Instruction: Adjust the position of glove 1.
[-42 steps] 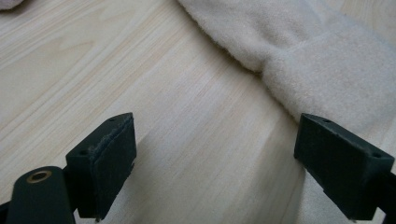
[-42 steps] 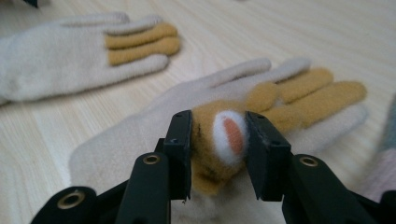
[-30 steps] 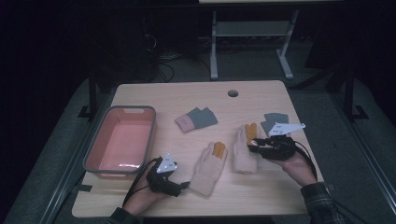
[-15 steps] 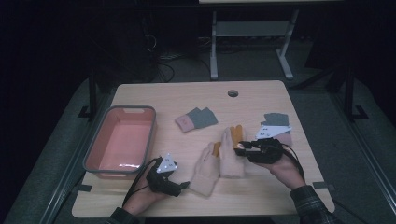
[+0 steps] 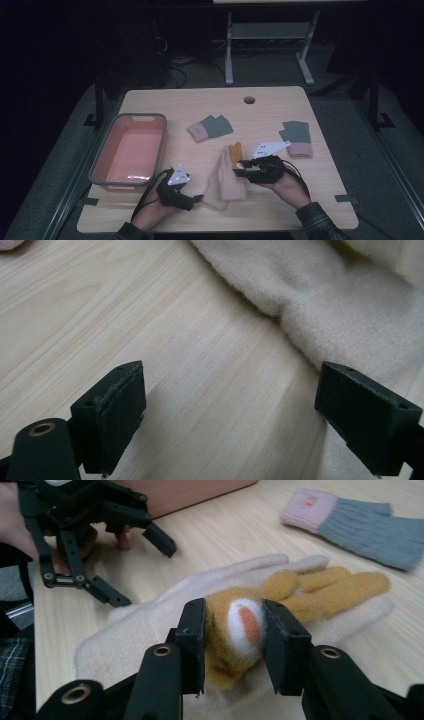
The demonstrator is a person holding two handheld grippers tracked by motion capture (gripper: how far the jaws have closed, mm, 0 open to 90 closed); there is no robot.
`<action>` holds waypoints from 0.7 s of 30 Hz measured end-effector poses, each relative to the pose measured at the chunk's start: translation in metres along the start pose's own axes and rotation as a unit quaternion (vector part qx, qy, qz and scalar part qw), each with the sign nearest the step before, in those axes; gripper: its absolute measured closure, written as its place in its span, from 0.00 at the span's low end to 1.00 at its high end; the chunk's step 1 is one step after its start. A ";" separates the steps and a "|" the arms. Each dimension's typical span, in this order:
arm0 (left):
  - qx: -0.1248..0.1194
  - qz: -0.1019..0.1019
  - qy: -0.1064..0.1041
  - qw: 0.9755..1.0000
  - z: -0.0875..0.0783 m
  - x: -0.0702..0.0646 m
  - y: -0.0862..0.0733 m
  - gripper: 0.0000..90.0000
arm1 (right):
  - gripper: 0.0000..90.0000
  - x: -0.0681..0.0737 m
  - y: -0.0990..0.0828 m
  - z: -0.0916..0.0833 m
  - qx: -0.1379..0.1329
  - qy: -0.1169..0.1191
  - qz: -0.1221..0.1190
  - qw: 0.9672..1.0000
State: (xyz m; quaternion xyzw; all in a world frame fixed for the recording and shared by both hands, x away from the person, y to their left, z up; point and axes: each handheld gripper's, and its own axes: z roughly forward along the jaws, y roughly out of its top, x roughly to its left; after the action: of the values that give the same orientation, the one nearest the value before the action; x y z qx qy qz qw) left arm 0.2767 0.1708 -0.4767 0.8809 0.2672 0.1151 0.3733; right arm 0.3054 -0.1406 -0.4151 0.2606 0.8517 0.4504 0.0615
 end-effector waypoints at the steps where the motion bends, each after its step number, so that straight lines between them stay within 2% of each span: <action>1: 0.000 -0.001 0.000 1.000 0.000 0.000 0.000 0.14 | 0.71 0.002 0.000 0.003 0.002 0.003 0.000 1.000; 9: 0.000 -0.002 -0.001 1.000 0.000 0.000 0.000 0.14 | 0.70 0.007 -0.006 0.019 0.028 0.010 0.001 1.000; 13: 0.000 -0.002 -0.001 1.000 0.000 0.000 0.000 0.14 | 0.64 0.006 -0.010 0.025 0.047 0.006 -0.001 0.999; 16: -0.001 -0.002 -0.001 1.000 0.000 0.000 0.000 0.14 | 0.55 0.004 -0.013 0.023 0.043 0.009 0.003 0.999; 19: 0.000 -0.003 -0.001 1.000 0.000 0.000 0.000 0.14 | 0.54 0.001 -0.016 0.015 0.038 0.007 0.006 0.999; 21: -0.002 -0.004 -0.001 1.000 0.000 -0.001 0.000 0.14 | 0.58 0.000 -0.019 0.009 0.034 0.011 0.007 0.999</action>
State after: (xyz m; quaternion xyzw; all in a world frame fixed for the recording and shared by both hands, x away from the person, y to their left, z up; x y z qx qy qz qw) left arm 0.2763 0.1704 -0.4770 0.8794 0.2701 0.1134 0.3753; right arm 0.3008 -0.1431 -0.4356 0.2638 0.8654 0.4242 0.0395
